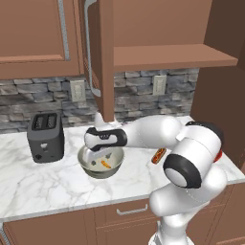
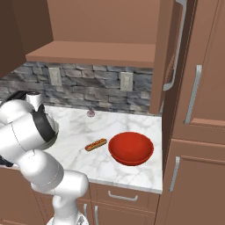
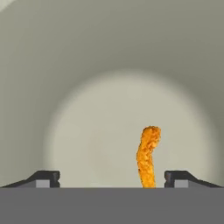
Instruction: Pick both bowls and place them on the counter. Then place the shrimp in one bowl and place the hot dog in the other bowl.
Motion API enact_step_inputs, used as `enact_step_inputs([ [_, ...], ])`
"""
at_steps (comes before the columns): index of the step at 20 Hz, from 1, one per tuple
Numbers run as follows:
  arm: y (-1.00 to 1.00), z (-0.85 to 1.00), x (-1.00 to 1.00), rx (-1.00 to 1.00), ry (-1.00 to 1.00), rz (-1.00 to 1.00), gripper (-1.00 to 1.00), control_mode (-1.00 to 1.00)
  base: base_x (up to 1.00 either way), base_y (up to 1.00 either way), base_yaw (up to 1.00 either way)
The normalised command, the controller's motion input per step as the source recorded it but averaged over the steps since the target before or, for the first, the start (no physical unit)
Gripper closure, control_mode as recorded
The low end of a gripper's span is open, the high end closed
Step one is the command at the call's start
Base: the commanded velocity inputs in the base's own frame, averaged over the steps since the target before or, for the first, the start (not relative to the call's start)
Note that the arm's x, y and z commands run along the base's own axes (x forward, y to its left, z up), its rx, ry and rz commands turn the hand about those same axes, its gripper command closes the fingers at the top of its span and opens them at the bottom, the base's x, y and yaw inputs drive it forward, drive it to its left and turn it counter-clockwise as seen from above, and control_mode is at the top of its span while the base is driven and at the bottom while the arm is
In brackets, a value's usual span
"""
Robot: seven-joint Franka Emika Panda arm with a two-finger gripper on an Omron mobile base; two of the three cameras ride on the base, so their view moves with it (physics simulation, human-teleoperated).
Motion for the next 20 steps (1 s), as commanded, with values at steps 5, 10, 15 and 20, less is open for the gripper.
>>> enact_step_inputs([
  [5, -0.01, 0.0, 0.0, 0.03, 0.0, -0.03, -1.0, -1.0, 0.0, 0.0, 0.0],
  [10, -0.08, 0.15, -0.07, 0.03, -0.02, -0.06, -1.0, -1.0, 0.0, 0.0, 0.0],
  [15, -0.33, 0.44, -0.45, 0.06, -0.03, -0.16, -1.0, -1.0, 0.0, 0.0, 0.0],
  [20, -0.44, 0.52, -0.38, 0.07, 0.0, -0.19, -1.0, -1.0, 0.0, 0.0, 0.0],
])
